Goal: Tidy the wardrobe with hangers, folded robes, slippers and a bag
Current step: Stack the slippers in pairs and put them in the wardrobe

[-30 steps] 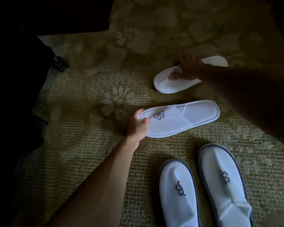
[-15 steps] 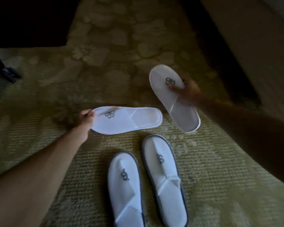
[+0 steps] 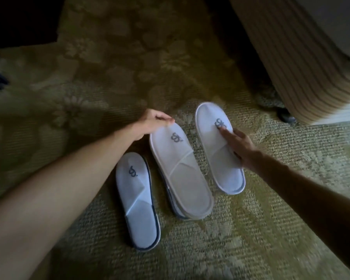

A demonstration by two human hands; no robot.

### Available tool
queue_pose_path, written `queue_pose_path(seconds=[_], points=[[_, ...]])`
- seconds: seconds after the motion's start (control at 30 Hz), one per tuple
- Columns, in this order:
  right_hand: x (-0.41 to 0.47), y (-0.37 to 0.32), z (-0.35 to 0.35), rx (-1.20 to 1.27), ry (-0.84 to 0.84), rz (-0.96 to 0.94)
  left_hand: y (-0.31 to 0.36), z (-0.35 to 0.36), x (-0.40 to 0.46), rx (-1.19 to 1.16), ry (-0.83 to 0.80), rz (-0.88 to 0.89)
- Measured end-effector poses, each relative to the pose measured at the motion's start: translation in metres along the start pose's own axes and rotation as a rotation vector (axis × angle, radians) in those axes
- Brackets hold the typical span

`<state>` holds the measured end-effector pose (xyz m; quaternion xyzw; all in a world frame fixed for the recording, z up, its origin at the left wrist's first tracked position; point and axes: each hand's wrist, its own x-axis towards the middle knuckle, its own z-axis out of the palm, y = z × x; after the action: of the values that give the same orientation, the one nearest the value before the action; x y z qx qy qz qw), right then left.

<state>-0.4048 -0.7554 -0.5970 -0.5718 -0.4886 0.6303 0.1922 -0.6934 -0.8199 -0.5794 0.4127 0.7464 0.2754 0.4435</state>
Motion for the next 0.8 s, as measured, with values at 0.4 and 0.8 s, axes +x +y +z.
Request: queue_pose_path(seconds=[0.4,0.8], points=[[-0.048,0.047,0.118,-0.384,-0.073,-0.161,-0.097,-0.025,-0.067,0.096,0.172,0.050],[-0.042,0.067,0.111,-0.652,-0.027,-0.016,-0.139,0.037,-0.153,-0.108,0.538,-0.517]])
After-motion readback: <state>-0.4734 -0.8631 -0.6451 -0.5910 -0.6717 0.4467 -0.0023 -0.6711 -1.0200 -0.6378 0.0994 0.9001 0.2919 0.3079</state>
